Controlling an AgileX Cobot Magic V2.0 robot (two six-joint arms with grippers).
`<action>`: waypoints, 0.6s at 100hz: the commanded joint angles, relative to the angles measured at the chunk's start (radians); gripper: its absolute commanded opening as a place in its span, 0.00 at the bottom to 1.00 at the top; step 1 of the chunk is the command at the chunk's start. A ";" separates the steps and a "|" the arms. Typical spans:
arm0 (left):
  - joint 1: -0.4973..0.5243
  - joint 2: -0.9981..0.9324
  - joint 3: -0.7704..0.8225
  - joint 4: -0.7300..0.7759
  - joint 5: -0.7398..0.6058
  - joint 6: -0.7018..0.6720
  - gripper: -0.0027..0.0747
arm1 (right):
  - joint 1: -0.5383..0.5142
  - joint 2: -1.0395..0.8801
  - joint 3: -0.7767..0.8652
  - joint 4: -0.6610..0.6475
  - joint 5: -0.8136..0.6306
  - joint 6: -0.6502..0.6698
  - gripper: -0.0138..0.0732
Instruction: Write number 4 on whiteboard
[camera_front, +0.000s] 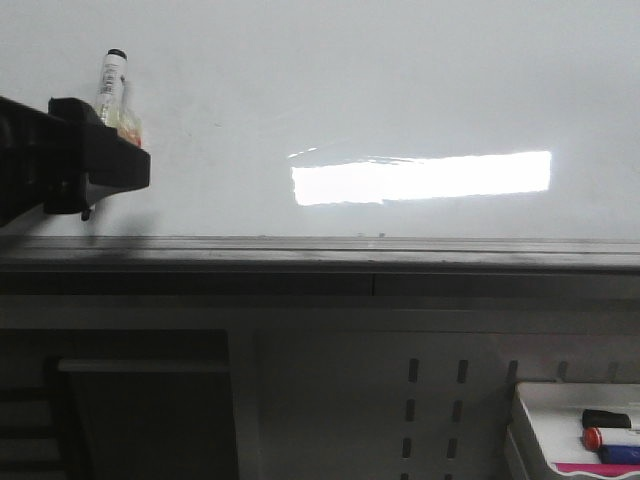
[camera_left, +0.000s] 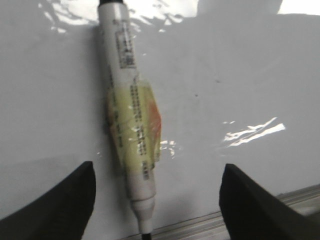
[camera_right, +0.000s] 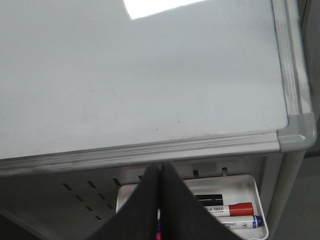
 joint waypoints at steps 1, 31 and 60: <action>-0.007 0.007 -0.032 -0.044 -0.089 -0.006 0.64 | -0.003 0.016 -0.038 0.004 -0.068 -0.005 0.10; -0.005 0.021 -0.032 -0.037 -0.117 -0.006 0.02 | -0.003 0.016 -0.038 0.008 -0.057 -0.005 0.10; -0.005 -0.013 -0.032 0.237 -0.085 -0.006 0.01 | 0.114 0.037 -0.126 0.059 0.119 -0.143 0.10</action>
